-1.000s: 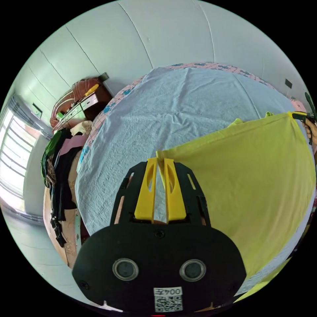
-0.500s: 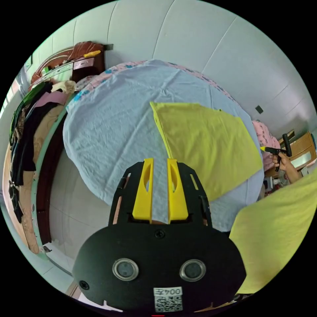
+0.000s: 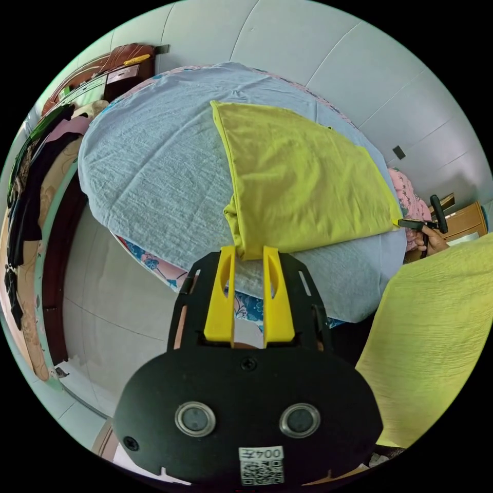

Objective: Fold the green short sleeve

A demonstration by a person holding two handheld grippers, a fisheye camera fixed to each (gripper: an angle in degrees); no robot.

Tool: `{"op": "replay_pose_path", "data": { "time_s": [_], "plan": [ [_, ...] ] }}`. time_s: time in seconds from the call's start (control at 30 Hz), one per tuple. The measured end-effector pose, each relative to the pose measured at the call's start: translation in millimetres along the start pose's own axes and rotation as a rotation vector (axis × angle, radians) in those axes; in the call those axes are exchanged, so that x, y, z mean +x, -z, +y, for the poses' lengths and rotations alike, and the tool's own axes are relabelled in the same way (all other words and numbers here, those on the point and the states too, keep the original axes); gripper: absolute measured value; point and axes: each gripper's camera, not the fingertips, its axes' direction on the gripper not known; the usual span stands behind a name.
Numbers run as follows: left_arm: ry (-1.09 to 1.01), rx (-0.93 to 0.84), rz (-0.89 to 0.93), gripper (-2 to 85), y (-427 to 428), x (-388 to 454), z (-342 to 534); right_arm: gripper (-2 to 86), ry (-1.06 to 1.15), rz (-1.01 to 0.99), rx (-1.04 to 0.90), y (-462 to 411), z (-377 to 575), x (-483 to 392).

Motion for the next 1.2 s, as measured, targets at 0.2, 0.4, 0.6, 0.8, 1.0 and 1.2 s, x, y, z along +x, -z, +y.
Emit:
{"op": "replay_pose_path", "data": {
  "time_s": [0.2, 0.4, 0.6, 0.8, 1.0, 1.2],
  "plan": [
    [-0.028, -0.004, -0.007, 5.2, 10.6, 13.1, 3.9, 2.8, 0.039, 0.042, 0.011, 0.0, 14.6, -5.8],
    [-0.072, -0.029, -0.041, 2.7, 23.6, 32.2, 3.9, 2.6, 0.052, 0.054, 0.031, 2.5, 32.1, -5.6],
    [-0.083, -0.025, -0.05, 1.9, 42.4, 47.6, 8.9, 1.6, 0.056, 0.098, -0.008, 6.8, 41.6, -7.2],
    [-0.03, -0.036, 0.007, 1.5, 48.2, 53.8, 15.5, 1.9, 0.056, -0.016, 0.024, 20.4, 67.0, 29.7],
    [-0.066, -0.002, -0.033, 1.5, 76.9, 85.4, 14.3, 9.6, -0.081, -0.168, 0.179, 67.2, 124.2, 86.2],
    [-0.11, 0.108, -0.06, 1.4, 114.0, 137.9, -2.4, 10.0, -0.234, -0.306, 0.239, 66.4, 164.0, 130.4]
  ]
}}
